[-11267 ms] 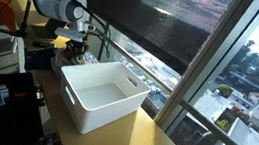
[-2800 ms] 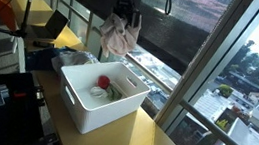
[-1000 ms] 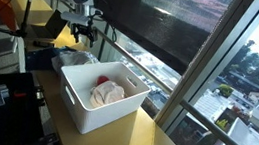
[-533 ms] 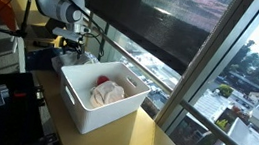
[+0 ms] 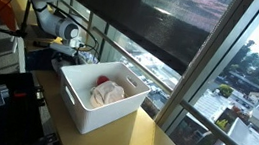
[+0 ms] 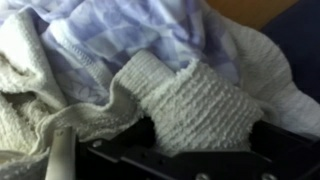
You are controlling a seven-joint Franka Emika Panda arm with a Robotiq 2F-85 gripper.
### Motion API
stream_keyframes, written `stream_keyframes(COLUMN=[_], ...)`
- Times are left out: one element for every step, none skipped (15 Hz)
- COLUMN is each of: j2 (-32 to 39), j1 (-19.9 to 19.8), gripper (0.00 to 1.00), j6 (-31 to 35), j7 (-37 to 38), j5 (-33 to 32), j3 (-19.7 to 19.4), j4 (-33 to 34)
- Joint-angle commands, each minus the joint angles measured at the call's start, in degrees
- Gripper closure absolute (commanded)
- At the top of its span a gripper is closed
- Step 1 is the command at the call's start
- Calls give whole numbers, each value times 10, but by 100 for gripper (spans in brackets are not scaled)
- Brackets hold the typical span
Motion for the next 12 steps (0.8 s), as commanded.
stream_keyframes(j2=[39,35,25,17,6,-4,-16,-27,-44,-61,-81,-103], j1=[0,0,0,0,-1,-3,-5,-6,-7,-8,-9,-10], gripper=[28,33,40,48,55,64,70,77,86,92,100,100], j6=[-15,-20,-23,-28,-32,-34,-37,-40,-42,-46,-50,-56], j7=[-16,-15,-13,-12,-10,-9,-7,-6,-4,-3,-2,-1], j5=[6,5,4,2,2,2,4,5,5,5,5,6], j3=[-5,-6,-7,-8,-8,-8,-8,-7,-6,-5,-4,-2], j4=[38,38,33,28,22,15,8,2,-7,-15,-22,-30])
